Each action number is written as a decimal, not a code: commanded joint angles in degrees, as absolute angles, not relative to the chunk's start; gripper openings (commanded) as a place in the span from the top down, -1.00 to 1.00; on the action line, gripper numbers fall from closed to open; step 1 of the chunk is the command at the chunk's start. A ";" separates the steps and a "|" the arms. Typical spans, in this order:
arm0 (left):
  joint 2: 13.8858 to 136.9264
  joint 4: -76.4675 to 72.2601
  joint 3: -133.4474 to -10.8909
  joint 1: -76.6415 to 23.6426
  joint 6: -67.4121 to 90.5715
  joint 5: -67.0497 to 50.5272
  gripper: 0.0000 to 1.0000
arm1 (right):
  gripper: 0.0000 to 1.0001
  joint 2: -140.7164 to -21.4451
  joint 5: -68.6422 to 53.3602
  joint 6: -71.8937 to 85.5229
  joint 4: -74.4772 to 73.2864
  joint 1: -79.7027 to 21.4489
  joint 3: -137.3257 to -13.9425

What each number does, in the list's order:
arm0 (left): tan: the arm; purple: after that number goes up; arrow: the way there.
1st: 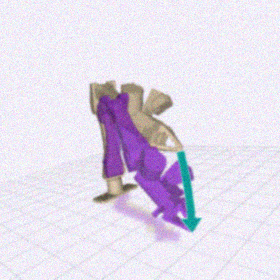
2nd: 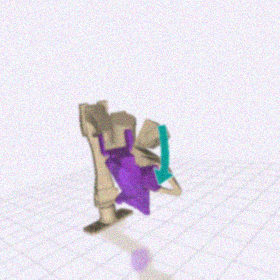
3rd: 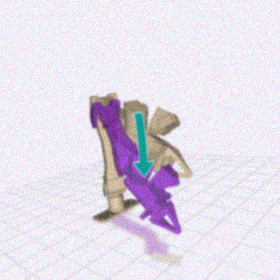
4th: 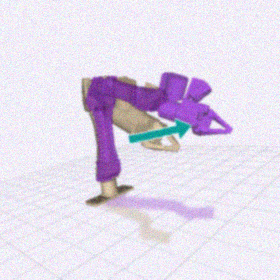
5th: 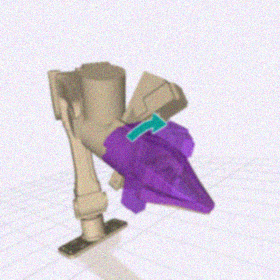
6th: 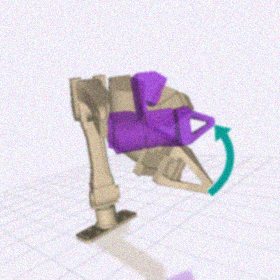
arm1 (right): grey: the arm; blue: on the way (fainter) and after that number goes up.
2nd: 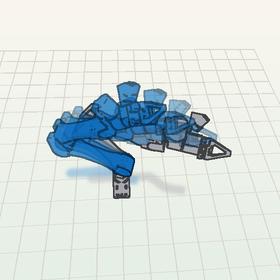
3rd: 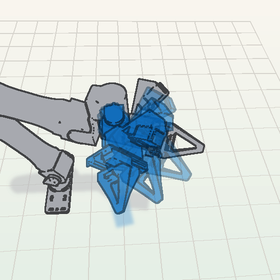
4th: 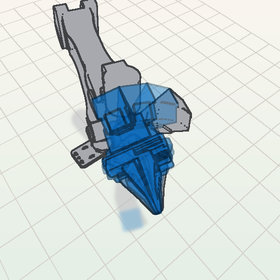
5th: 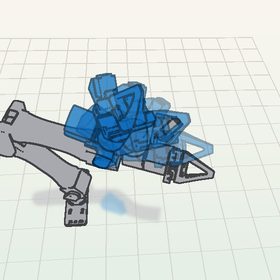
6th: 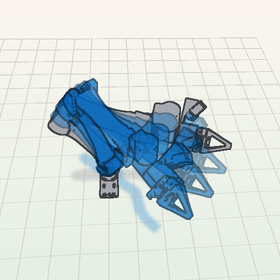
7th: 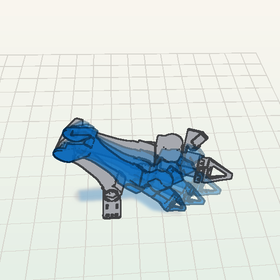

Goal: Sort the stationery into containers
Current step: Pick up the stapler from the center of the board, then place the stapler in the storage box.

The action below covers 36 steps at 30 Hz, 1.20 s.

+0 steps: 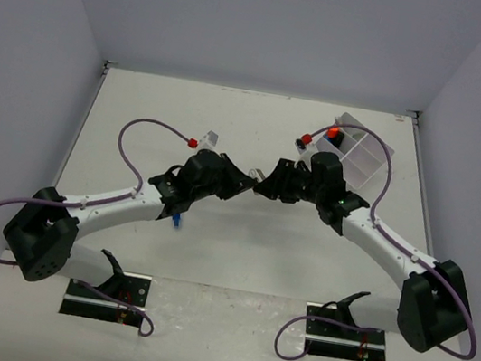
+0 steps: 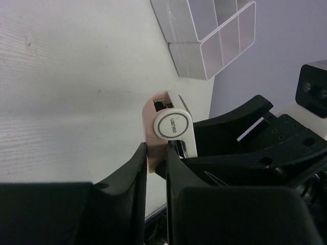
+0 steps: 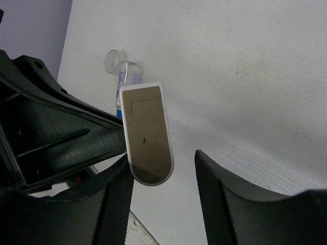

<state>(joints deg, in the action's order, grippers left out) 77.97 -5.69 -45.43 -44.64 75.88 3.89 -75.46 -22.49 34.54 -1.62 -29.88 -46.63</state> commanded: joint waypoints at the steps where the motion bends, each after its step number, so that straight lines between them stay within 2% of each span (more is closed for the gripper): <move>1: 77.06 -9.69 -45.90 -45.29 76.03 0.33 1.00 | 0.09 -73.70 -21.79 31.87 1.74 -29.97 -47.90; 4: 77.45 -9.67 -46.46 -45.35 75.40 -1.42 1.00 | 0.36 -73.47 -22.33 30.11 1.95 -29.97 -48.25; 8: 77.78 -9.49 -46.87 -45.37 75.48 -2.20 1.00 | 0.53 -73.01 -23.66 27.95 3.87 -29.97 -47.92; 11: 77.96 -9.58 -46.97 -45.37 75.37 -2.26 1.00 | 0.93 -72.88 -25.08 26.64 5.02 -29.97 -47.42; 12: 77.94 -9.58 -47.06 -45.37 75.24 -2.24 0.99 | 1.00 -72.80 -25.33 26.55 5.43 -29.97 -47.16; 14: 77.87 -9.46 -47.27 -45.40 74.82 -1.92 0.89 | 1.00 -72.41 -25.66 26.62 6.27 -29.97 -46.38; 16: 77.95 -9.04 -48.00 -45.44 74.09 -0.96 0.49 | 1.00 -71.97 -25.37 27.35 6.32 -29.97 -45.69; 17: 77.88 -8.81 -48.23 -45.44 73.93 -0.64 0.15 | 1.00 -71.65 -24.74 27.74 6.16 -29.89 -45.38; 18: 77.87 -8.65 -48.66 -45.44 73.58 -0.35 -0.03 | 1.00 -71.43 -24.50 28.51 5.75 -29.88 -45.08; 19: 77.93 -8.42 -48.97 -45.38 73.29 0.24 -0.31 | 1.00 -71.24 -23.93 29.12 5.44 -29.88 -45.06; 20: 78.02 -8.22 -49.29 -45.41 73.15 1.32 -0.48 | 1.00 -71.13 -23.48 29.77 5.05 -29.88 -44.96; 21: 78.17 -8.05 -49.64 -45.38 73.00 2.17 -0.52 | 1.00 -70.98 -23.38 29.97 4.92 -29.88 -44.79; 23: 79.06 -6.27 -52.58 -45.44 72.02 4.34 -0.75 | 1.00 -70.96 -21.15 31.48 3.65 -29.74 -44.71; 27: 80.41 -2.04 -57.12 -45.44 70.62 7.07 -0.93 | 1.00 -72.02 -18.17 33.90 -0.55 -27.50 -46.00; 33: 80.60 -2.84 -57.28 -45.44 69.61 6.92 -0.92 | 1.00 -70.40 -16.61 33.87 -1.29 -25.78 -45.56; 36: 80.60 -3.12 -56.56 -45.44 68.60 6.02 -0.82 | 1.00 -69.22 -15.96 32.96 -2.02 -25.71 -45.66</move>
